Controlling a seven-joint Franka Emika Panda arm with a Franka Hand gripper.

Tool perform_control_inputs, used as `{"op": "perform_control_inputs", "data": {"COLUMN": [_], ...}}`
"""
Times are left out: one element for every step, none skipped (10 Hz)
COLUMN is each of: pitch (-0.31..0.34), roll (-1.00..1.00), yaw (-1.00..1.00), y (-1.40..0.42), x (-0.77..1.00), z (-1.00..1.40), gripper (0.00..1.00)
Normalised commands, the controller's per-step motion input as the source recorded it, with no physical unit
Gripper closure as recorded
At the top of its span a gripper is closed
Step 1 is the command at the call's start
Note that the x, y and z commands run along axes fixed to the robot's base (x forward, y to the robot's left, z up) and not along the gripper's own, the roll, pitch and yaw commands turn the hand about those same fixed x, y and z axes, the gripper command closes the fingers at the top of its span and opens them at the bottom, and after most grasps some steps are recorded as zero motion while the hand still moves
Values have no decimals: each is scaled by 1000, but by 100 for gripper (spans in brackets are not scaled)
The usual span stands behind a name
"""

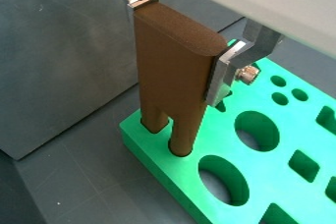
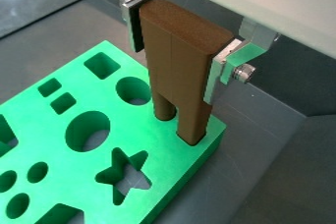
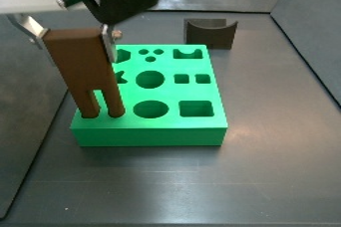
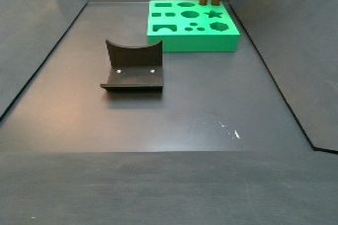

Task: Insert the square-circle object.

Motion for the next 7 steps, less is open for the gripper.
{"op": "perform_control_inputs", "data": {"pitch": [179,149,201,144,127,0,-151], "roll": [0,0,9,4,0,10,0], "yaw": [-40,-37,-29,-17,-17,0,0], "y": [-37,-57,-69,-49,-6,-37,-6], "x": [317,154,209,123,103,0,-137], "z": [-220,-391,-306,-249,-186,-163,-151], "gripper": [100,100,100,100,100,100,100]}}
